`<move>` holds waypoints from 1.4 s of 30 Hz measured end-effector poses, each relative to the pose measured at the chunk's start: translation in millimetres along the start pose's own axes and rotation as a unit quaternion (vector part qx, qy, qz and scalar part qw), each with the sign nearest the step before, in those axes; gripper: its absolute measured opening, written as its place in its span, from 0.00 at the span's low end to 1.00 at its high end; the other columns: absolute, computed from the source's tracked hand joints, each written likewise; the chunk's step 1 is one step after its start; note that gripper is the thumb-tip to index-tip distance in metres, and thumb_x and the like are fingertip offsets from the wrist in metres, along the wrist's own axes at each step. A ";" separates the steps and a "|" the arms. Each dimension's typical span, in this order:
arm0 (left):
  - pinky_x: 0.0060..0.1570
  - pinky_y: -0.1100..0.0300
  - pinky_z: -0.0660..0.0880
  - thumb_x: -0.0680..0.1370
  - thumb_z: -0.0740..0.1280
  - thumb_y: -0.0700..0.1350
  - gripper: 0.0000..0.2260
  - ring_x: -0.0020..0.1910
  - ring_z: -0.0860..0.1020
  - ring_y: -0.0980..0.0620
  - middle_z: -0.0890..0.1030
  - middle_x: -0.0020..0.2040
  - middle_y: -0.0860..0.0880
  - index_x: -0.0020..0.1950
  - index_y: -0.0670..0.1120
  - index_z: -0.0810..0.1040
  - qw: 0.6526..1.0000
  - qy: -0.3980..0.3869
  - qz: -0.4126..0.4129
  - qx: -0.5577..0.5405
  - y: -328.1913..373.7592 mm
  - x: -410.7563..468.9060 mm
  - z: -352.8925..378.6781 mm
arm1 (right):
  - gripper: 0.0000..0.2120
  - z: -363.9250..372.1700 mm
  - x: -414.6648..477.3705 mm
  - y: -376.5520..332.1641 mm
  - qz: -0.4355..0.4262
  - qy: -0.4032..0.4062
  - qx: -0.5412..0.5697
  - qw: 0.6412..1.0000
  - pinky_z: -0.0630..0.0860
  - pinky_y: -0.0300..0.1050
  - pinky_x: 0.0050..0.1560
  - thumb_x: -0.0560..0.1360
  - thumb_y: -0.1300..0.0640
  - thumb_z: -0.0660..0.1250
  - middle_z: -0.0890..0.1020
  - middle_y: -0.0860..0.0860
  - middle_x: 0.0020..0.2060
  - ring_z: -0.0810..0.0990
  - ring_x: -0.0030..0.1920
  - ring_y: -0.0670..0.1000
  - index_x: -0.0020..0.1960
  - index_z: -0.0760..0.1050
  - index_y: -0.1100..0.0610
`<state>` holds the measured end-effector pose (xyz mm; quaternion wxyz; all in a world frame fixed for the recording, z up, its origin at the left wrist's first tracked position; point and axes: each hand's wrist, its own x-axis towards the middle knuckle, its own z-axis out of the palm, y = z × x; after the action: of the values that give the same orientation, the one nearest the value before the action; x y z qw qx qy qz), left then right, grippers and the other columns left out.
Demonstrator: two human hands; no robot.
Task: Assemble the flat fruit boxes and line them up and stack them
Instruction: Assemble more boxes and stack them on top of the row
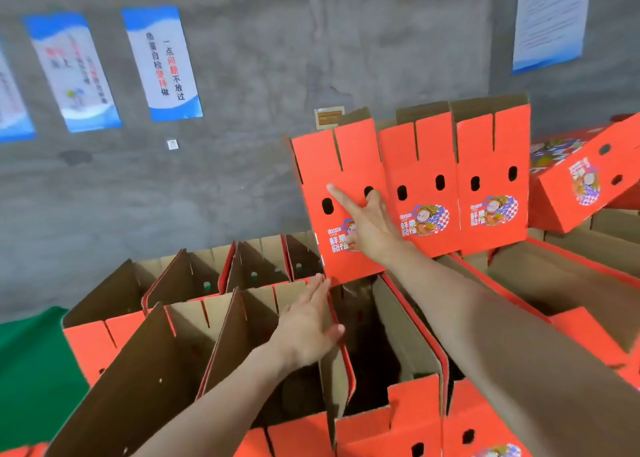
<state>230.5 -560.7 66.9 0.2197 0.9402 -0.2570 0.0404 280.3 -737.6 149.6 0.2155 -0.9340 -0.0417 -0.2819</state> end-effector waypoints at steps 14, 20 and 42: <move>0.71 0.55 0.59 0.78 0.63 0.55 0.21 0.72 0.60 0.49 0.68 0.70 0.50 0.70 0.49 0.71 0.992 -0.021 -0.016 0.126 3.1 16.2 9.0 | 0.47 -36.8 15.0 83.4 0.081 0.062 -0.133 0.986 0.68 0.53 0.56 0.72 0.55 0.71 0.66 0.62 0.59 0.63 0.61 0.61 0.75 0.42 0.34; 0.70 0.58 0.60 0.79 0.62 0.55 0.21 0.71 0.62 0.51 0.69 0.70 0.51 0.70 0.50 0.71 0.995 0.004 -0.015 0.103 -2.5 11.2 8.2 | 0.45 -18.4 3.0 87.9 0.126 0.094 -0.180 0.971 0.67 0.58 0.60 0.75 0.52 0.66 0.63 0.62 0.65 0.63 0.64 0.61 0.74 0.34 0.35; 0.68 0.66 0.61 0.82 0.58 0.48 0.17 0.70 0.67 0.55 0.70 0.71 0.51 0.71 0.48 0.69 0.995 0.089 0.034 -0.020 -7.2 -26.8 -12.8 | 0.32 -3.2 -21.7 10.1 0.020 -0.001 -0.199 0.980 0.47 0.68 0.71 0.75 0.55 0.66 0.37 0.60 0.76 0.38 0.75 0.65 0.75 0.57 0.46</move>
<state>211.4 -537.1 70.5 0.2589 0.9192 -0.2686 0.1261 262.6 -747.2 136.4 0.0311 -0.9592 0.0334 -0.2790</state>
